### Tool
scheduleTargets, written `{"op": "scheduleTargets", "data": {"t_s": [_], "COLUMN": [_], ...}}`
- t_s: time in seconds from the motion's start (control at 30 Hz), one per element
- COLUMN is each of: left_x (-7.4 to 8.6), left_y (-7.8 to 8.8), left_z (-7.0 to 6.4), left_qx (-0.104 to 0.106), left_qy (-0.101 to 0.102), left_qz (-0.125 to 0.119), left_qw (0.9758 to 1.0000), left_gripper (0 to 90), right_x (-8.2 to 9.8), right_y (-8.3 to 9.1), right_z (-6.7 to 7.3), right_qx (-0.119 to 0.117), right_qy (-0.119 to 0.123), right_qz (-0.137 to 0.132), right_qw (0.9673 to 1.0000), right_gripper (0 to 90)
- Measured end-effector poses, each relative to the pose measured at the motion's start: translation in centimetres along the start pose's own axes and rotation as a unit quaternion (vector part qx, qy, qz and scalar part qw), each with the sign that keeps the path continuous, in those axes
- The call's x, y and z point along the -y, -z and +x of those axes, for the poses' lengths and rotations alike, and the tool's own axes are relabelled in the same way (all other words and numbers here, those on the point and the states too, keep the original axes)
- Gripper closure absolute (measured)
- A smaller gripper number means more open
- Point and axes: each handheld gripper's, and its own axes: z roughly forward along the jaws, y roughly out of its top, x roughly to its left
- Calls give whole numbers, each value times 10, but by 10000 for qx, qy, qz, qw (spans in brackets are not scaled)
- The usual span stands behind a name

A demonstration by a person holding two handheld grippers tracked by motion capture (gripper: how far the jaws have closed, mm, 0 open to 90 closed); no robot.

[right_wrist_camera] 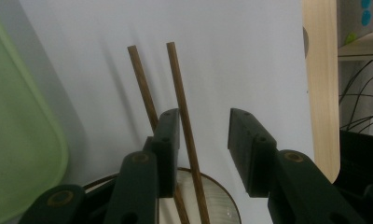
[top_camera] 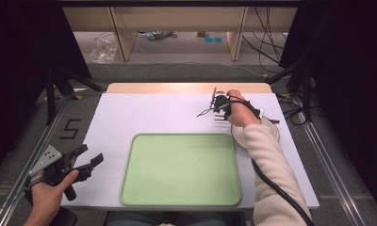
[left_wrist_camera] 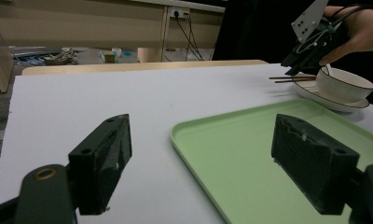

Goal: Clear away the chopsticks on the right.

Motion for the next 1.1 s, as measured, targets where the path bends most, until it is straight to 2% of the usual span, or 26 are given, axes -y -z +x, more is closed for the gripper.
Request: {"op": "scheduleTargets", "data": {"t_s": [0.1,0.3,0.43,0.5,0.9,1.1], "left_x": [0,0,0,0,0,0], "left_y": [0,0,0,0,0,0], "left_z": [0,0,0,0,0,0], "left_qx": [-6,-19,-20,-22,-21,-18], "left_qy": [17,42,44,44,48,43], "left_qz": [-4,-4,-13,-8,-10,-7], "left_qw": [10000,10000,10000,10000,10000,10000], "left_gripper": [201,201,201,201,202,203], "right_x": [-5,-10,-11,-11,-11,-12], "right_y": [-3,-6,-9,-11,-20,-23], "right_z": [1,1,1,1,1,2], "right_qx": [-23,-39,-72,-57,-86,-132], "right_qy": [189,324,282,407,440,431], "right_qz": [44,133,197,209,308,320], "right_qw": [9998,9994,9994,9989,9985,9985], "right_gripper": [676,703,708,713,735,795]}}
